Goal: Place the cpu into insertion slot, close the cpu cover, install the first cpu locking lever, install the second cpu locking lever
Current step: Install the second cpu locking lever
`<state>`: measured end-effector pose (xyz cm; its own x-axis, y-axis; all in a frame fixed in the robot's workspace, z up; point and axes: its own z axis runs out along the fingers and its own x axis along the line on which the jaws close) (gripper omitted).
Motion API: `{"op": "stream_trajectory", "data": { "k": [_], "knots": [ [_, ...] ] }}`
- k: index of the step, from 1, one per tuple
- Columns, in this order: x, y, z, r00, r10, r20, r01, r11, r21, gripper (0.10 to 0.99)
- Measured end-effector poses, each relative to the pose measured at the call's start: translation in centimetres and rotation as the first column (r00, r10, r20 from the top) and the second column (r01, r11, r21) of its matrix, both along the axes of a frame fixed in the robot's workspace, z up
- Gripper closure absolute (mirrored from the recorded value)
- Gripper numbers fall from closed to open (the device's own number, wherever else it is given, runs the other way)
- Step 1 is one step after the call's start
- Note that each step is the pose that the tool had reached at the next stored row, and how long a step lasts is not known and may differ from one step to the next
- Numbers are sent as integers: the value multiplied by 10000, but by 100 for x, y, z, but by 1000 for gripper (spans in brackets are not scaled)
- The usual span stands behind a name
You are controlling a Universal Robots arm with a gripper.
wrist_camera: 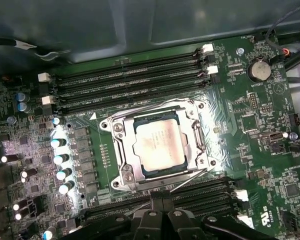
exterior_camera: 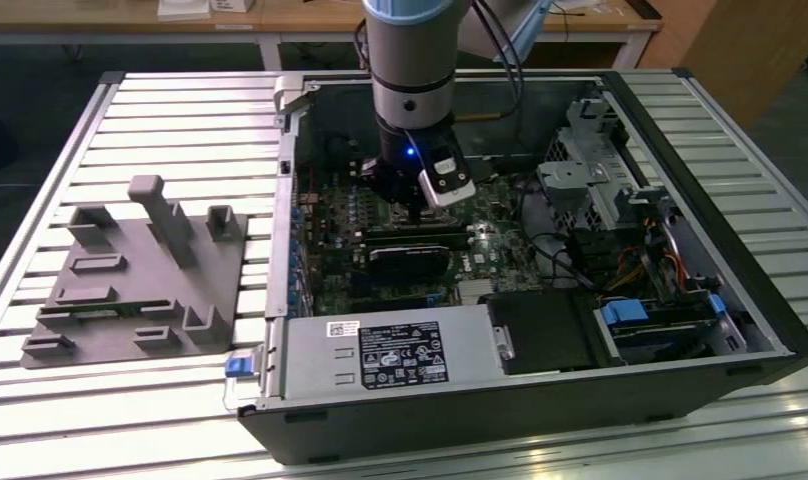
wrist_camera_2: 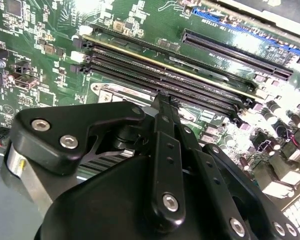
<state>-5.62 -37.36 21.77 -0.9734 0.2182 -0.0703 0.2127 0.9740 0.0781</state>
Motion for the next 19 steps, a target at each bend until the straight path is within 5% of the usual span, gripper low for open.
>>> {"op": "stream_trajectory", "data": {
  "k": [3, 15, 19],
  "knots": [
    [-1, -9, -15, 10000, 0, 1, 0, 9999, 118, 980],
    [-13, -14, -33, 10000, 0, -1, 0, 9998, 184, 980],
    [-40, -27, -45, 10000, 2, 0, -2, 9993, 374, 980]
  ]
}}
